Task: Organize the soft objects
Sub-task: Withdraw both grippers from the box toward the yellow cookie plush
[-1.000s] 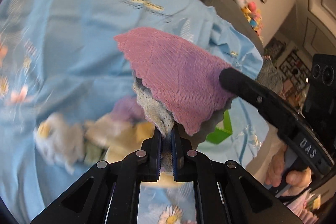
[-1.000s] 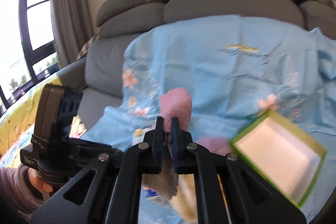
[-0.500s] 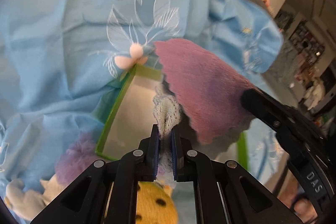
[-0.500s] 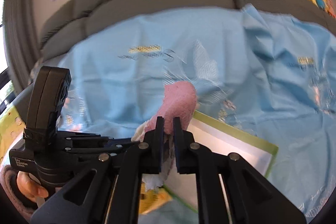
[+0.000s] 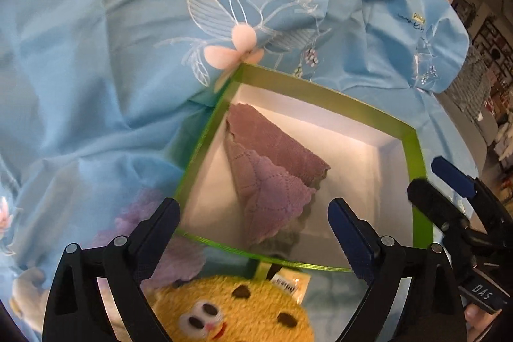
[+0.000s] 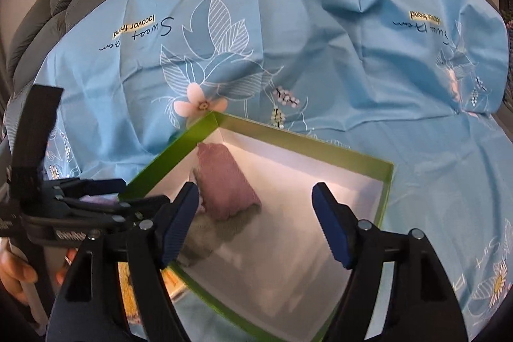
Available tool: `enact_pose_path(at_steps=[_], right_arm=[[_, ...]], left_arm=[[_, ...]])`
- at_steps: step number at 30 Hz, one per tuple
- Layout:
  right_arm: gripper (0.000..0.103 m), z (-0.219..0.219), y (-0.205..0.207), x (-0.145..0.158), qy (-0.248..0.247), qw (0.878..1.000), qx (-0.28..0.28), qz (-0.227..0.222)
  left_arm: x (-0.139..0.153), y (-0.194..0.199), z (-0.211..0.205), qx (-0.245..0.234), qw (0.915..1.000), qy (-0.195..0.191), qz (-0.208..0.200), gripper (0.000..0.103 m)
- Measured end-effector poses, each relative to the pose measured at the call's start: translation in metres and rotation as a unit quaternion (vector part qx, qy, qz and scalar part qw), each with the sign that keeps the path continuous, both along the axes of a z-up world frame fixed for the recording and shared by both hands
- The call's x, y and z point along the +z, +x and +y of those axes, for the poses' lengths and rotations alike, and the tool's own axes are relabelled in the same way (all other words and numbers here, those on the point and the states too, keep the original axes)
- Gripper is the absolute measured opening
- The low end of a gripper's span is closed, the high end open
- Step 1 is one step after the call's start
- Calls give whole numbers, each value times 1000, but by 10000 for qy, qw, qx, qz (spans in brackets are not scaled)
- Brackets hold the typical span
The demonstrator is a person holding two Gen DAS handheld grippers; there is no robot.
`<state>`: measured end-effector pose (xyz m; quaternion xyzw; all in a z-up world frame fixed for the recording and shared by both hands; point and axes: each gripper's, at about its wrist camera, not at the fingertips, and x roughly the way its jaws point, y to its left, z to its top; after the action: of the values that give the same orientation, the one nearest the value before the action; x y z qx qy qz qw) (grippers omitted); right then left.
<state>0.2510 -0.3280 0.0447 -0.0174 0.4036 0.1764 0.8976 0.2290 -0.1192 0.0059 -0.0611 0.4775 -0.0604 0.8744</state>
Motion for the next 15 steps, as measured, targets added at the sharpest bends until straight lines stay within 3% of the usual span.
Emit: enact_pose_path(at_steps=[8, 15], right_arm=[[93, 2, -48, 6, -265, 9996, 10, -92], [97, 11, -100, 14, -236, 9993, 195, -205]], left_arm=[[24, -46, 2, 130, 9970, 561, -526, 95], [31, -95, 0, 138, 9932, 833, -805, 95]])
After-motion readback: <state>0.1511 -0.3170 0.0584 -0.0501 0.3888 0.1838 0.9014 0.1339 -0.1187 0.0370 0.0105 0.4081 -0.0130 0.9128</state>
